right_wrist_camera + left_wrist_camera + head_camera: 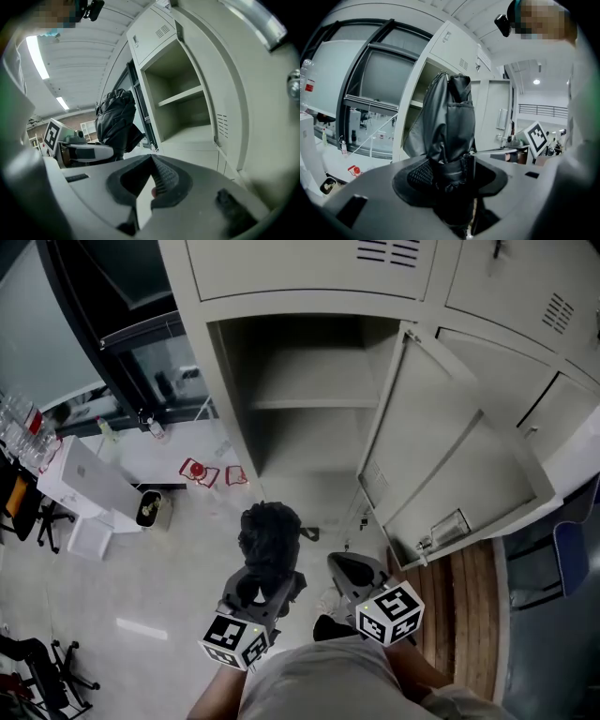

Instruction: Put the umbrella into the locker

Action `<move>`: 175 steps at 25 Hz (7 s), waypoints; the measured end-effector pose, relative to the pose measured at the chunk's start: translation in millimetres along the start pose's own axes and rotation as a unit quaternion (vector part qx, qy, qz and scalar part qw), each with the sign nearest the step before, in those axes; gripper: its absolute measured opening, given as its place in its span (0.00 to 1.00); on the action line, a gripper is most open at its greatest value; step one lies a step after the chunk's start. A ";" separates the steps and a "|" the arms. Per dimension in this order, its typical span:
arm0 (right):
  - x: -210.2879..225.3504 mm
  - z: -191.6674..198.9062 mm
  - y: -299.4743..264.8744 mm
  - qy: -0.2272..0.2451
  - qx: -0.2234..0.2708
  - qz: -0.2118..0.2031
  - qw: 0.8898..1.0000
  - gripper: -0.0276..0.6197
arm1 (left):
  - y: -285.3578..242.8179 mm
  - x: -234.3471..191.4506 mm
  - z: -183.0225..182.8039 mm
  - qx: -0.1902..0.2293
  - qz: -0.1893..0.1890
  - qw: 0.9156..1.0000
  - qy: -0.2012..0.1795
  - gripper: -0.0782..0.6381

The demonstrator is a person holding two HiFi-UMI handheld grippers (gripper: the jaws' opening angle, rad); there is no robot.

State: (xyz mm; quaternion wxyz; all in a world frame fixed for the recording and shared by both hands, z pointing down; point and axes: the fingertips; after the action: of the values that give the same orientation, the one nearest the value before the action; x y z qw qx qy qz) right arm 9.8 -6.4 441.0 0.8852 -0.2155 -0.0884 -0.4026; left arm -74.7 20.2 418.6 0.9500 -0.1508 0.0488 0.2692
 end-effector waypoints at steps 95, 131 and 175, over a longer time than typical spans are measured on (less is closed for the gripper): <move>112.8 -69.3 -106.9 -0.043 0.005 0.051 0.998 0.09 | -260.2 -128.8 -25.1 -0.214 0.021 0.977 -0.011 0.43; 101.5 -63.5 -113.3 -0.043 -0.007 0.019 0.999 0.09 | -247.7 -123.0 -43.6 -0.223 0.020 0.972 -0.070 0.49; 69.5 -47.5 -109.0 -0.031 -0.025 0.001 0.999 0.09 | -123.8 -117.4 43.2 -0.252 -0.033 0.965 -0.059 0.39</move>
State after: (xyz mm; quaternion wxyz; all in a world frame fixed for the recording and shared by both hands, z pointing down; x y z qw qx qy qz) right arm -27.0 -138.3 455.4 0.8765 -0.2504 -0.1058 -0.3973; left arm -108.9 -124.8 512.3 0.8908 -0.3706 -0.0822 0.2497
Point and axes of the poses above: the fingertips, and each gripper's own axes: y backward along the fingers, x to its right, z out of its underside, and after that the axes turned 4 degrees about -y, right-handed
